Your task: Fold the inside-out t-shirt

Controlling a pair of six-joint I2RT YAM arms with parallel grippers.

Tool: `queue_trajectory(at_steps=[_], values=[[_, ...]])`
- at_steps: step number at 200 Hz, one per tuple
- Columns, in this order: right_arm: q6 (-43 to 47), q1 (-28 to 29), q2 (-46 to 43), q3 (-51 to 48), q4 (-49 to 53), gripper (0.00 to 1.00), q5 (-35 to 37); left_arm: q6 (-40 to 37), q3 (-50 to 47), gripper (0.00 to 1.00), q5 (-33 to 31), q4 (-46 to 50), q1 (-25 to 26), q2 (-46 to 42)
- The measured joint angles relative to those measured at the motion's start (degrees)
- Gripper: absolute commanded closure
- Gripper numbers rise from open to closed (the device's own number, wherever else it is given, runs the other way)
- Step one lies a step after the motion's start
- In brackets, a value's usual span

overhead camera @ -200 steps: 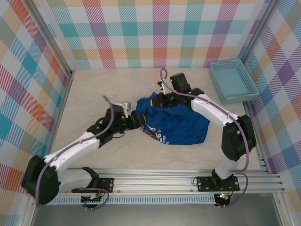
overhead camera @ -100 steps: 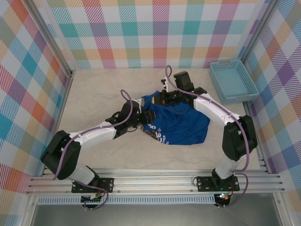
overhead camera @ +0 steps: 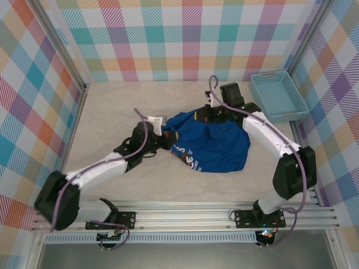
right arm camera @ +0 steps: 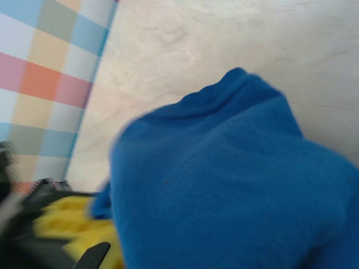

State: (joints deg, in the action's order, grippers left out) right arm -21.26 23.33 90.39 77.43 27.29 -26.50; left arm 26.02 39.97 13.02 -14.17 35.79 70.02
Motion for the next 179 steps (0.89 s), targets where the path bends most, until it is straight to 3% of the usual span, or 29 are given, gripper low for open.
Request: queue_trajectory(at_steps=[34, 75, 92, 128, 156, 179], values=[[4.17, 0.28, -1.51, -2.64, 2.80, 0.99, 8.87, -2.97, -9.53, 1.00, 1.97, -3.45, 0.00, -13.29], [6.12, 0.39, -0.94, -6.62, 5.38, 0.96, 13.92, -4.02, -15.45, 1.00, 1.95, -1.99, 0.00, -16.33], [6.40, 0.50, -0.81, -7.85, 5.40, 0.88, 14.03, -4.07, -15.87, 1.00, 2.03, -1.57, 0.00, -16.41], [8.24, -0.02, -0.50, -9.97, 6.47, 0.59, 16.79, -4.04, -18.16, 1.00, 2.99, -1.09, 0.00, -16.09], [8.98, 0.46, -3.67, -12.24, 8.39, 0.51, 19.65, -4.00, -19.61, 1.00, 3.08, -0.81, 0.02, -15.87], [8.35, 4.07, -9.05, -12.74, 9.84, 0.48, 21.27, -4.02, -19.63, 1.00, 3.02, -0.98, 0.07, -15.87]])
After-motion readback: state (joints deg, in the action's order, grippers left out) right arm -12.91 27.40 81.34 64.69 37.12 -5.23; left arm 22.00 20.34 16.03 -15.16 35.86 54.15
